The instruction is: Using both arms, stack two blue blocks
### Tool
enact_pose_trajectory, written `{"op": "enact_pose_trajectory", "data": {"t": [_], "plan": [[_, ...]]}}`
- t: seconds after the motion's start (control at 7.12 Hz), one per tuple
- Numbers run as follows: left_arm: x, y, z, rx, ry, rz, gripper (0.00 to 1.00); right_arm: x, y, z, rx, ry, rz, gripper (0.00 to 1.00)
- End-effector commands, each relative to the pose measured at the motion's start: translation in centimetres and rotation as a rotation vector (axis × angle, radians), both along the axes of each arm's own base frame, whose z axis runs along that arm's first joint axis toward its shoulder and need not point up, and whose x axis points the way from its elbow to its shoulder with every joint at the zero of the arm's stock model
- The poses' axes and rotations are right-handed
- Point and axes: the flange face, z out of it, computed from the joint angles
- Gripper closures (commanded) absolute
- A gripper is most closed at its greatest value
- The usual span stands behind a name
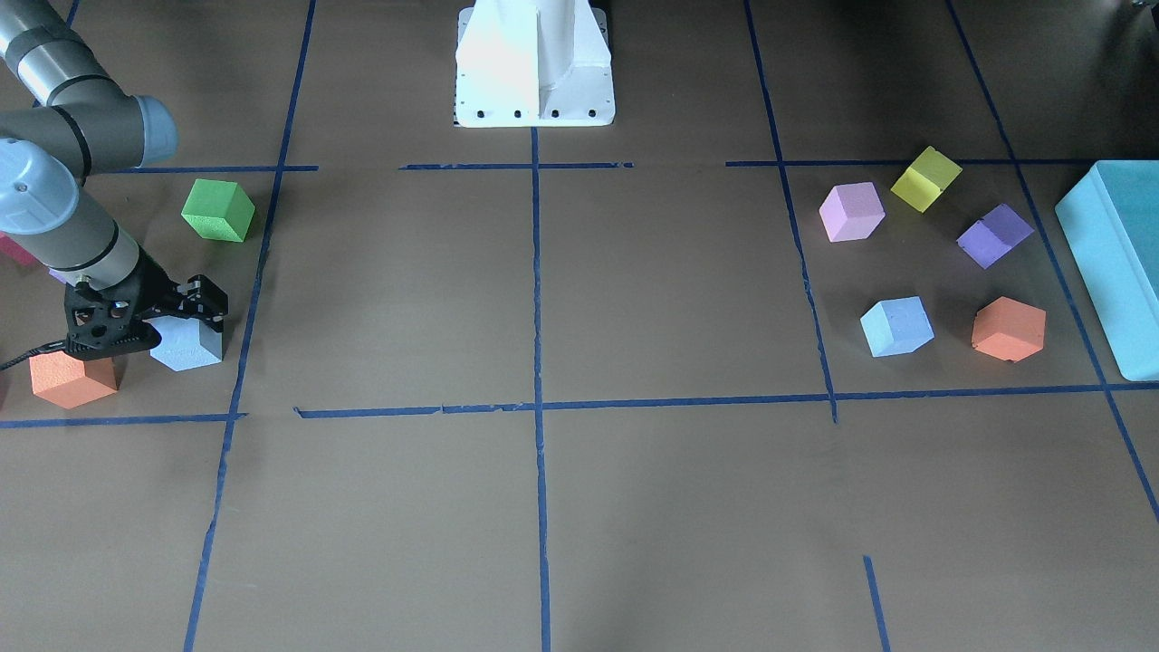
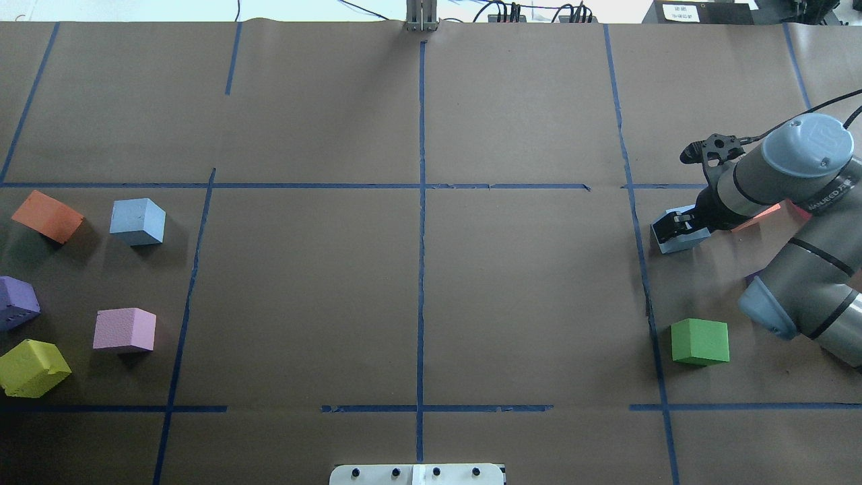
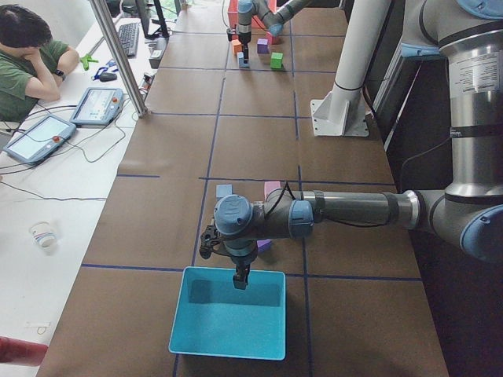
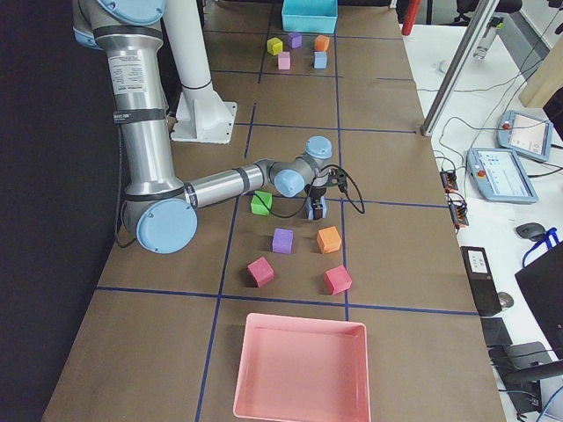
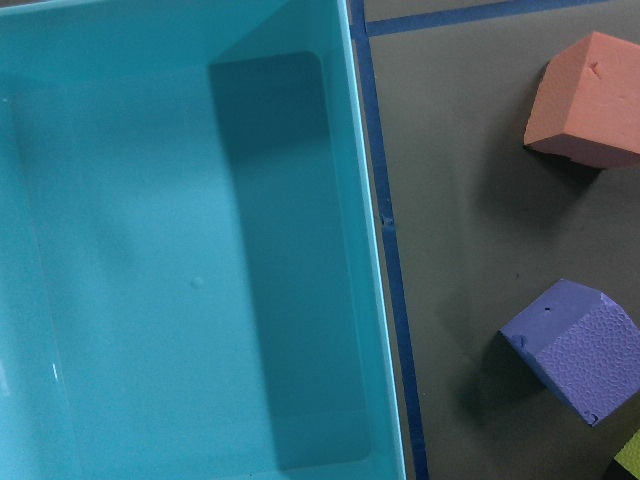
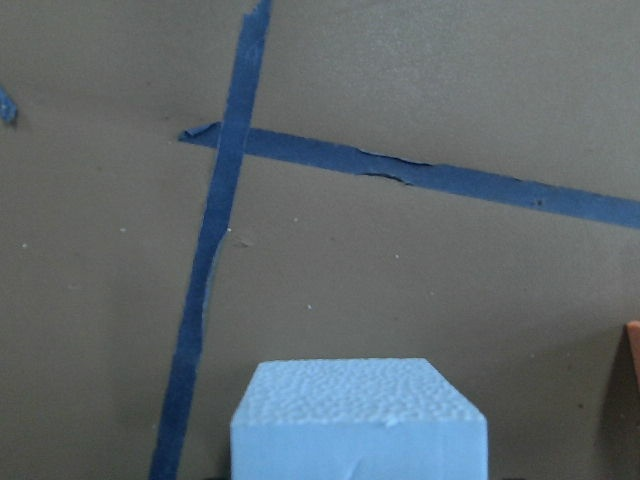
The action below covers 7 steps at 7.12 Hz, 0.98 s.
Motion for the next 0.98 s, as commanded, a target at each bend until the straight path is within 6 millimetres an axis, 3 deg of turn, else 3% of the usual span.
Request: {"op": "enact_pose_trajectory", "data": {"t": [0.0,0.28,0.42,0.7,0.84], "plan": [[0.0,0.1,0.1,-0.002,0.002,0.0,0.0,-0.6,-0.4,-0.9,0.01,-0.013,-0.006,0.57],[0.0,0.1,0.1,-0.002,0.002,0.0,0.0,-2.0,-1.9,-5.1,0.026,-0.058,0.003,0.62],[0.0,0.1,0.0,-0.001,0.002,0.0,0.0,-3.6,-3.6,-9.1,-0.02,-0.062,0.044,0.62],[0.0,0.0,-0.3,0.006,0.0,0.0,0.0,-12.0,-4.1,-20.9,-0.131,-0.044,0.091,0.62],[0.0,0.0,-0.4,0.007,0.002,0.0,0.0,-16.7,-4.0,-25.6,-0.16,-0.047,0.124,0.62]]}}
